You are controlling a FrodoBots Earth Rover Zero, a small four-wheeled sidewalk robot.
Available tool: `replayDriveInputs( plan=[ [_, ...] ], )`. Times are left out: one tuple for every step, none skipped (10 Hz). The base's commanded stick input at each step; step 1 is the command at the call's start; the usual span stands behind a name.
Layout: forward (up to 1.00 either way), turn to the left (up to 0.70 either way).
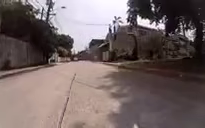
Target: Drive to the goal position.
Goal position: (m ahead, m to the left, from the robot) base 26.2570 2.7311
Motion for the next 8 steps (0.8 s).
replayDriveInputs(
  plan=[
    [1.00,0.00],
    [1.00,0.00],
    [1.00,0.00],
    [1.00,0.00],
    [1.00,0.00],
    [1.00,0.00],
    [1.00,0.00],
    [1.00,0.00]
  ],
)
